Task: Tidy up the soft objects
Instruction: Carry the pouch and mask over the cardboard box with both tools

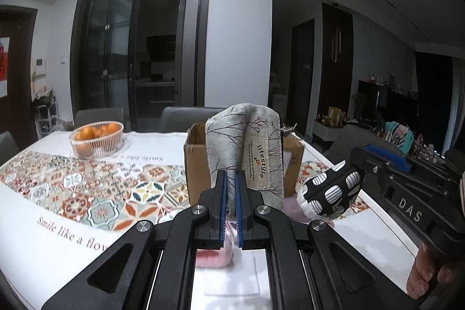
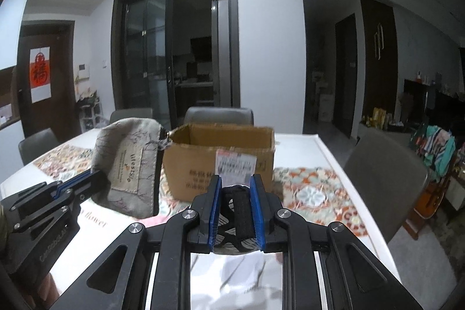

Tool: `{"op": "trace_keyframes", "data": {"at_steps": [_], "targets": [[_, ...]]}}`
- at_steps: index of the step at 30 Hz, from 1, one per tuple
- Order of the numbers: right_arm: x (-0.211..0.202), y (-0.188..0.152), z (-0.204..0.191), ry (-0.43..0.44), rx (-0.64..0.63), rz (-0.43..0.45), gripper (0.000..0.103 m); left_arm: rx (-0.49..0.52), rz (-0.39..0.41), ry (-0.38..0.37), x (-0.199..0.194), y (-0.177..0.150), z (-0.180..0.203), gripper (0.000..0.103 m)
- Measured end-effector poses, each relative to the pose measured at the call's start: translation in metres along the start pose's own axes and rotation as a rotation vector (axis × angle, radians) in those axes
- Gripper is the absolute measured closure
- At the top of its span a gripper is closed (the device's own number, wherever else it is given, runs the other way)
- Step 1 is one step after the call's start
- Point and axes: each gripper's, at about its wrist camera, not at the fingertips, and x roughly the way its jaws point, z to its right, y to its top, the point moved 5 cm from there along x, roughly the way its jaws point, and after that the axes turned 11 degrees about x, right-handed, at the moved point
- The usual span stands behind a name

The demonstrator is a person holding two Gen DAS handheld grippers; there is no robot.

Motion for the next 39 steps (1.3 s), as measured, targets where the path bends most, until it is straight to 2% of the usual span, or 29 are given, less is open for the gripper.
{"op": "trace_keyframes", "data": {"at_steps": [9, 15, 25, 33, 39], "targets": [[0.022, 0.042, -0.006, 0.006, 0.013, 0.057, 0.081, 0.009, 0.013, 0.011, 0.021, 0.027, -0.013, 0.096], [0.043, 0.058, -0.013, 0.023, 0.012, 0.066, 0.082, 0.014, 0.006, 0.011, 0.044, 0.043, -0.025, 0.096], [0.088, 0.081, -0.015, 0.032, 0.014, 0.08, 0.082, 0.026, -0.014, -0.006, 0.104, 0.064, -0.039, 0.096], [0.125, 0.092, -0.015, 0.033, 0.021, 0.085, 0.082, 0.035, -0.037, -0.031, 0.155, 0.068, -0.044, 0.096], [0.157, 0.096, -0.014, 0.035, 0.022, 0.053, 0.082, 0.056, -0.066, -0.05, 0.187, 0.066, -0.04, 0.096]]}}
